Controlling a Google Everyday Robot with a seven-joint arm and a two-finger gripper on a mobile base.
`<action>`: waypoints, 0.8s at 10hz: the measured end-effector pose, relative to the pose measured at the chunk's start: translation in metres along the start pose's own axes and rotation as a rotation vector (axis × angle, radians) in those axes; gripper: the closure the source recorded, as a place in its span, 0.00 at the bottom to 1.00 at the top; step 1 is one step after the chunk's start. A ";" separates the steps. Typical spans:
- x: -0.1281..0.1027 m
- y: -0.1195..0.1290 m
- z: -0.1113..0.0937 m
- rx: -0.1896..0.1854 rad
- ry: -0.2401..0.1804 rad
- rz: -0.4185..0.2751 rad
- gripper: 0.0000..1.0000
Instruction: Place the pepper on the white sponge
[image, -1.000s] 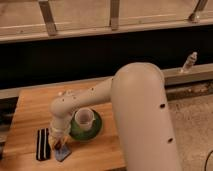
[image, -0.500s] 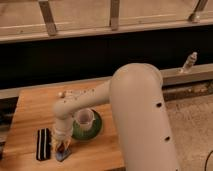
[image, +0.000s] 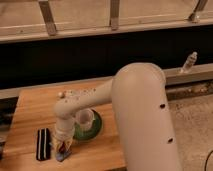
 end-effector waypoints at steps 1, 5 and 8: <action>0.001 0.000 0.001 0.000 0.004 -0.002 0.20; 0.004 0.002 -0.005 0.011 -0.003 -0.013 0.20; 0.004 0.001 -0.042 0.060 -0.072 0.001 0.20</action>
